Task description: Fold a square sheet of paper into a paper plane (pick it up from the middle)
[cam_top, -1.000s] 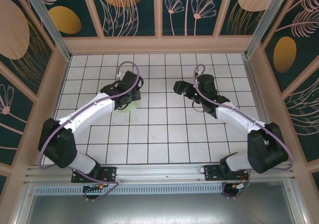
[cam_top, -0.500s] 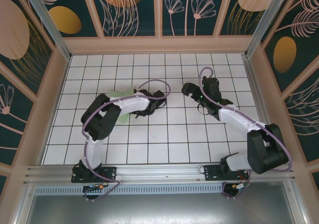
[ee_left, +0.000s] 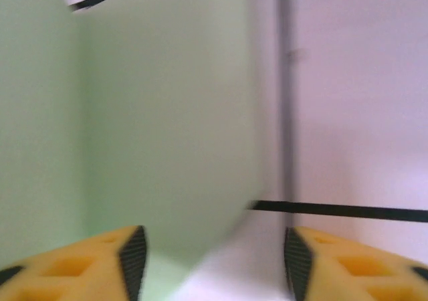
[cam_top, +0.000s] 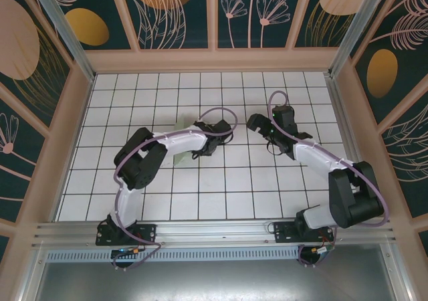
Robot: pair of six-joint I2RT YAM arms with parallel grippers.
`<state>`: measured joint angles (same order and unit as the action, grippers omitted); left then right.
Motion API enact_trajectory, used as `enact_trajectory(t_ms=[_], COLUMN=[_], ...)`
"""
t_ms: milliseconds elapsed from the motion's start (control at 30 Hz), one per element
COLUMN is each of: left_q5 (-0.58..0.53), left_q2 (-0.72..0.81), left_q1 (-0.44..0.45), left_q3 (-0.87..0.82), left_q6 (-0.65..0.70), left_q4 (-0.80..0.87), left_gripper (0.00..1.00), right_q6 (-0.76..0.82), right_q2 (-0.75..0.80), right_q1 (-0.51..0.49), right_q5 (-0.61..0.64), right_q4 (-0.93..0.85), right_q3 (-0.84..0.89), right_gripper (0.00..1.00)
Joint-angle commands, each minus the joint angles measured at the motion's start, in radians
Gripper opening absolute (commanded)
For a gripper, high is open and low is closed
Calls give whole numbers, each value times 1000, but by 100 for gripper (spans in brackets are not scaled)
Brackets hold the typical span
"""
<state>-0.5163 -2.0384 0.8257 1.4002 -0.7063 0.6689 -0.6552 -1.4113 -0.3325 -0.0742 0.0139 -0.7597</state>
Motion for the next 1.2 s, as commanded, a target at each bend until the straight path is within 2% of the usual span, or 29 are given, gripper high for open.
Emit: enact_trajectory(t_ms=[0,133,233,300,500,700,800,967,1167], left_q5=[290,405,447,426,328,330,365,379,424], left_q2=[139,262,382,456,628,753,798,856,862], left_q1=[9,-22,-90,-138,-299,-448,-511,-564,-569], left_q3=[-31,-100,-195,-275,-485,-640,-700,-748,-757], left_q6=[90,70,19,-14,-106,-192,-229,-247,-229], left_q4=[-251,-374,-448,-487,-477,-431,-425,-413,-431], left_gripper=[70,83,93,98,98,99,98,99,98], right_q6=[-18,-18,-9,-2,31,-6,-32,-54,-53], right_q2=[-24,-45,-62,-82,-219,-440,-548,-721,-793], right_q1=[9,8,0,-25,-231,-405,-466,-527,-534], right_q5=[-27,-79,-131,-162,-177,-273,-307,-335,-315], right_q4=[-17,-3,17,32,65,110,111,41,-20], right_q3=[-44,-56,-71,-89,-216,-404,-507,-677,-712], right_gripper=[96,91,82,76,57,24,18,12,11])
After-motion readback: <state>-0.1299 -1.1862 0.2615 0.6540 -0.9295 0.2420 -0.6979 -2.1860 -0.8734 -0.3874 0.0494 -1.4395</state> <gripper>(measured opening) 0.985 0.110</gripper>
